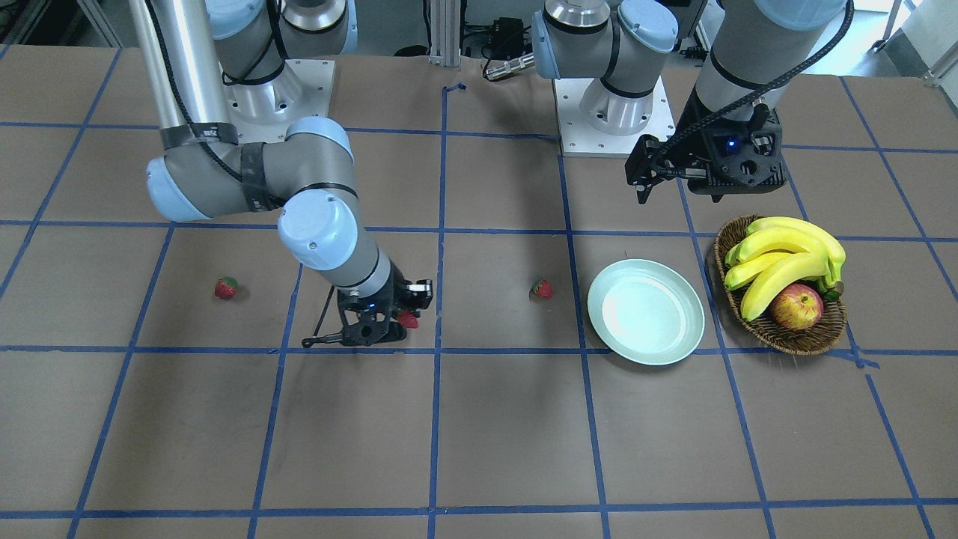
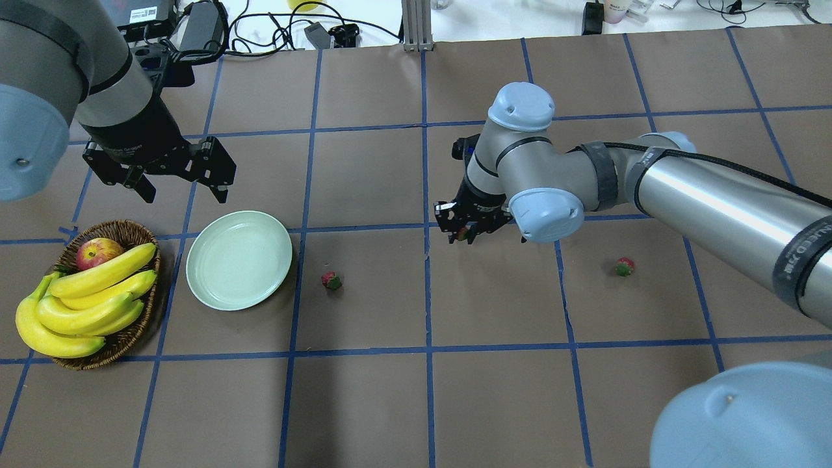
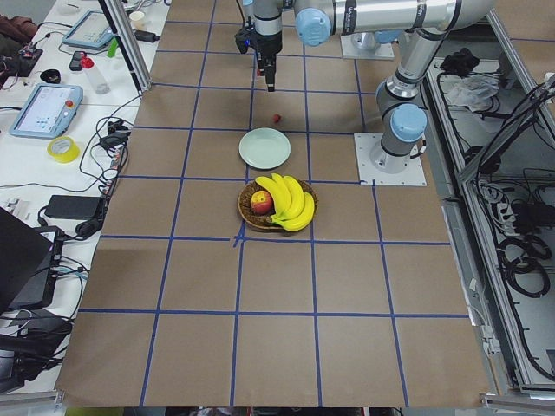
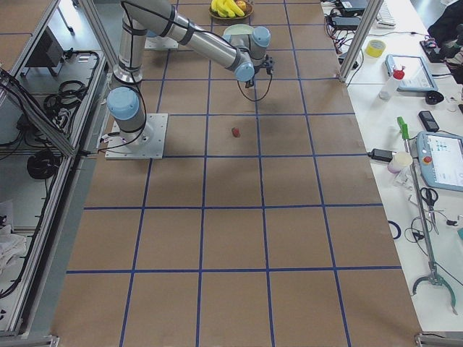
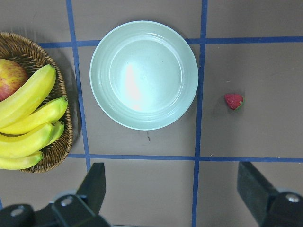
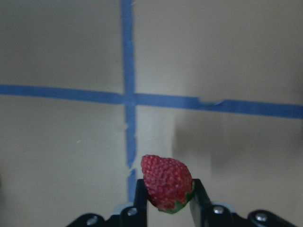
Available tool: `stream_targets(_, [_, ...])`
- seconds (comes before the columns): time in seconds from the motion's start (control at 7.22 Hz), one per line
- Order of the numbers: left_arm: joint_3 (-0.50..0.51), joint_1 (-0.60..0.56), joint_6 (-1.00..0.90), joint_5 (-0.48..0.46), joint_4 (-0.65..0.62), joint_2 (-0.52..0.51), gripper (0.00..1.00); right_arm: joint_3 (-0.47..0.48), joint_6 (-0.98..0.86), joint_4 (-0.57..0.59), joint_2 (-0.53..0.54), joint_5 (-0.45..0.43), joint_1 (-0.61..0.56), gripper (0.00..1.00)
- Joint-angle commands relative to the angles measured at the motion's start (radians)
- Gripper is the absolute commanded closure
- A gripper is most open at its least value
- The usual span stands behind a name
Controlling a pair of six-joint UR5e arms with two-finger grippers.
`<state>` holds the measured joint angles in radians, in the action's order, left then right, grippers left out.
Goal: Collect all strawberries into plate
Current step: 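Carry the second strawberry and set it beside the first one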
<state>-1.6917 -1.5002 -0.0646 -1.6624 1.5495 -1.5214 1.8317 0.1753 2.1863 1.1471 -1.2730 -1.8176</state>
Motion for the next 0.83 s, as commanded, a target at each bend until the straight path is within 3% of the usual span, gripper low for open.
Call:
stream_targets(0.0, [-0.002,0.0,0.0,-0.004,0.0,0.0,0.0,0.007,0.109,0.041,-0.013,0.064,-0.151,1.0])
stream_targets(0.28, [-0.002,0.0,0.0,-0.004,0.0,0.0,0.0,0.009,0.177,0.099,-0.046,0.044,-0.207,1.0])
stream_targets(0.42, [-0.002,0.0,0.0,-0.002,0.0,0.0,0.0,0.009,0.176,0.101,-0.049,0.012,-0.21,0.73])
stream_targets(0.55, [-0.002,0.0,0.0,-0.004,0.0,0.0,0.0,0.009,0.177,0.099,-0.041,-0.059,-0.21,0.01])
stream_targets(0.69, [-0.002,0.001,0.0,-0.004,0.001,0.0,0.0,0.008,0.174,0.095,-0.026,-0.068,-0.21,0.0])
